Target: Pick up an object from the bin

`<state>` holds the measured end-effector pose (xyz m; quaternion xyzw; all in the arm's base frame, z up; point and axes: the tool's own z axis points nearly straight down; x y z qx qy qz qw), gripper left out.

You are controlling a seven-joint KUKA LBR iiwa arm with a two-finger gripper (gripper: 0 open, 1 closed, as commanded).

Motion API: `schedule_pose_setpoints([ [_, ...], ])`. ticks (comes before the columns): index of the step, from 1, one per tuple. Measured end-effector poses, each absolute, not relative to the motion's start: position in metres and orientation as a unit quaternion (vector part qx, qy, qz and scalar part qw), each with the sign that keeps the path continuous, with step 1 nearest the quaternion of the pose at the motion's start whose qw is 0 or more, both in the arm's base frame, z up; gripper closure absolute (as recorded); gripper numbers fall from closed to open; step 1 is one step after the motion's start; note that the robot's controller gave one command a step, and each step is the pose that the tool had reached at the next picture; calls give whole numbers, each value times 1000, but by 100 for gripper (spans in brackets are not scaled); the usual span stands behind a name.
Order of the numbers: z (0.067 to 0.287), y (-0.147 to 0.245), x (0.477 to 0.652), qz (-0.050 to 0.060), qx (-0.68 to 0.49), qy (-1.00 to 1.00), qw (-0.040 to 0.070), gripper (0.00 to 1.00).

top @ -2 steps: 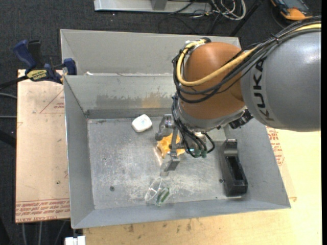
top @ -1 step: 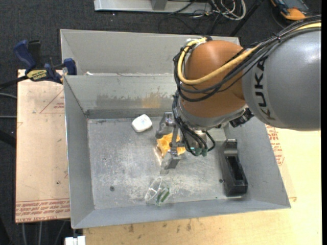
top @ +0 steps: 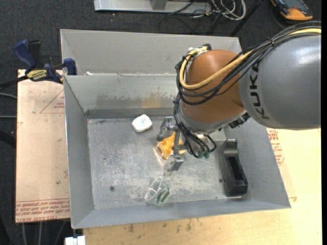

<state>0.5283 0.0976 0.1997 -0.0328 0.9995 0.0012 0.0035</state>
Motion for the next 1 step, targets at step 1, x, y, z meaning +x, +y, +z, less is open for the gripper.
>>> schedule_pose_setpoints([
  [1, 165, 56, 544, 1, -32, 999, -1, 0],
])
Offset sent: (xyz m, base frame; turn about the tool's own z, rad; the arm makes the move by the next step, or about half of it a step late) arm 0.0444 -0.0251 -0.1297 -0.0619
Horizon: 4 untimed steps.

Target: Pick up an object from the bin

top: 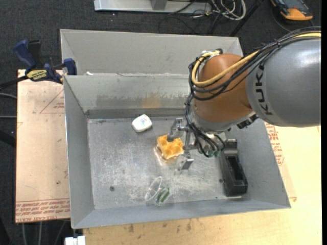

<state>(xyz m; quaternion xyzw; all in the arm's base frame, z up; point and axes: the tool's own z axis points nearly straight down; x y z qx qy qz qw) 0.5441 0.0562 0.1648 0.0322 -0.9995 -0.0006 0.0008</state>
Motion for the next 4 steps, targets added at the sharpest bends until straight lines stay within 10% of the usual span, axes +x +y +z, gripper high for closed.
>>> schedule_pose_setpoints([
  [1, 115, 56, 563, 0, 40, -999, -4, 0],
  [2, 84, 17, 590, -6, 75, -997, -16, 100],
  [3, 84, 16, 590, -6, 75, -997, -16, 100],
  [4, 219, 38, 595, -1, 100, -995, -2, 100],
])
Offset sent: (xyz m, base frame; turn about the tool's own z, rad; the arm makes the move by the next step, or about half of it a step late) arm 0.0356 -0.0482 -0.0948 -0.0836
